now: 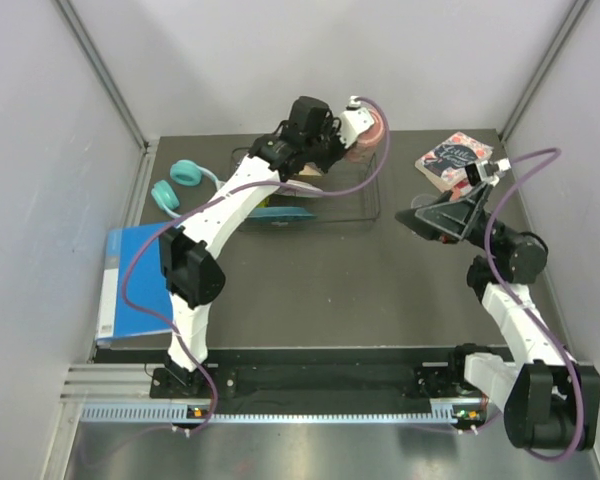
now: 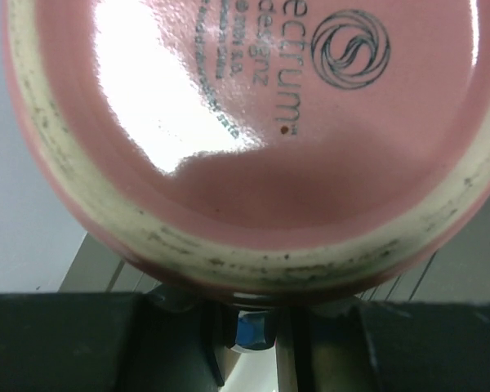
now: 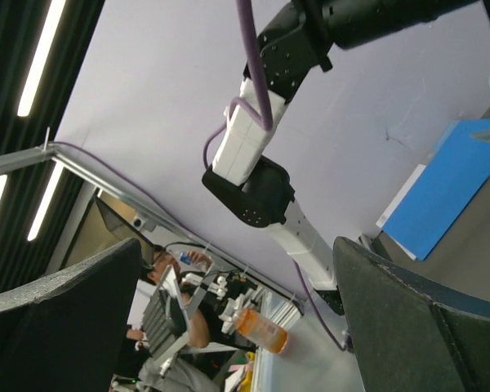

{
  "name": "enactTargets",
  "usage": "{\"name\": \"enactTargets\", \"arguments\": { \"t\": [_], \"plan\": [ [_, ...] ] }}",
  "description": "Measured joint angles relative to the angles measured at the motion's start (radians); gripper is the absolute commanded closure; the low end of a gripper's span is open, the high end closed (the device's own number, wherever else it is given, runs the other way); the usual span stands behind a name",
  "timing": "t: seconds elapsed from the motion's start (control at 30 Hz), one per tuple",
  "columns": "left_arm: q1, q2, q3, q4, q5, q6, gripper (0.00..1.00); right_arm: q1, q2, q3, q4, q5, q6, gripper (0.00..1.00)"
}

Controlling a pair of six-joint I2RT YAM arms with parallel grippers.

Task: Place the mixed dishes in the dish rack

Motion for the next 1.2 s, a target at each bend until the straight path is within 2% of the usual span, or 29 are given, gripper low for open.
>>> {"name": "enactTargets", "arguments": {
  "t": [0.17,0.4,0.57,0.93,1.2],
  "plan": [
    [0.0,0.095,0.093,-0.022,-0.009,-0.09,1.0,0.0,-0.064,-0.076,-0.001,-0.019,-0.042,0.0],
    [-0.001,0.183,0.103,-0.036,-0.049,-0.216,1.0,-0.007,-0.083,-0.108,0.0,-0.029,-0.069,0.0],
    [-0.001,0.191,0.049,-0.013,-0.089,-0.277,1.0,-0.009,-0.083,-0.125,-0.002,-0.032,-0.083,0.01],
    [-0.001,0.192,-0.128,0.177,-0.169,-0.409,1.0,-0.013,-0.083,-0.141,0.0,-0.034,-0.099,0.0],
    [-0.001,0.195,-0.16,0.286,-0.229,-0.494,1.0,-0.013,-0.079,-0.157,-0.002,-0.04,-0.107,0.0]
  ]
}}
